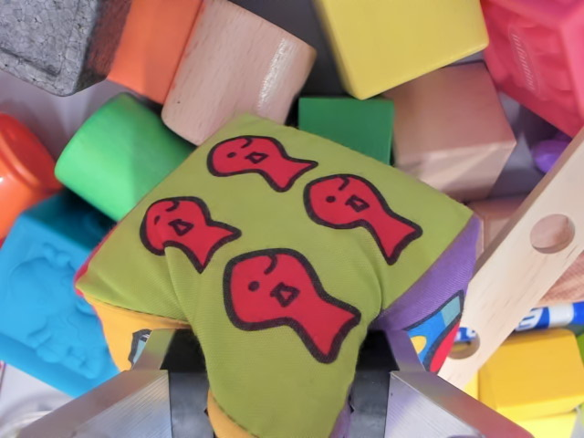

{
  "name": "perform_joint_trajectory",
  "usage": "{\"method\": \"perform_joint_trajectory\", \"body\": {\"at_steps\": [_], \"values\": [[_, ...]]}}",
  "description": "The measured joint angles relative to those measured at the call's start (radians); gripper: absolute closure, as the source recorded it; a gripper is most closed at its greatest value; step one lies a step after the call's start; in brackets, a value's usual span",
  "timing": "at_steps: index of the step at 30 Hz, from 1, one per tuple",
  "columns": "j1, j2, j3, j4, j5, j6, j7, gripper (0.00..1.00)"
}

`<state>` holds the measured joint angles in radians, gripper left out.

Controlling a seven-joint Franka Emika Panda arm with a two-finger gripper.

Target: Pick an object from the bin

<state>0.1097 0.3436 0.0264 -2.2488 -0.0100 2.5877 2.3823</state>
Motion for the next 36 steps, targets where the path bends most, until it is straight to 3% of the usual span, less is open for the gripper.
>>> {"method": "perform_joint_trajectory", "body": {"at_steps": [16,36], "values": [[0.000,-0.046,0.000,0.000,0.000,-0.042,0.000,1.00],[0.000,-0.180,0.000,0.018,0.003,-0.193,-0.002,1.00]]}}
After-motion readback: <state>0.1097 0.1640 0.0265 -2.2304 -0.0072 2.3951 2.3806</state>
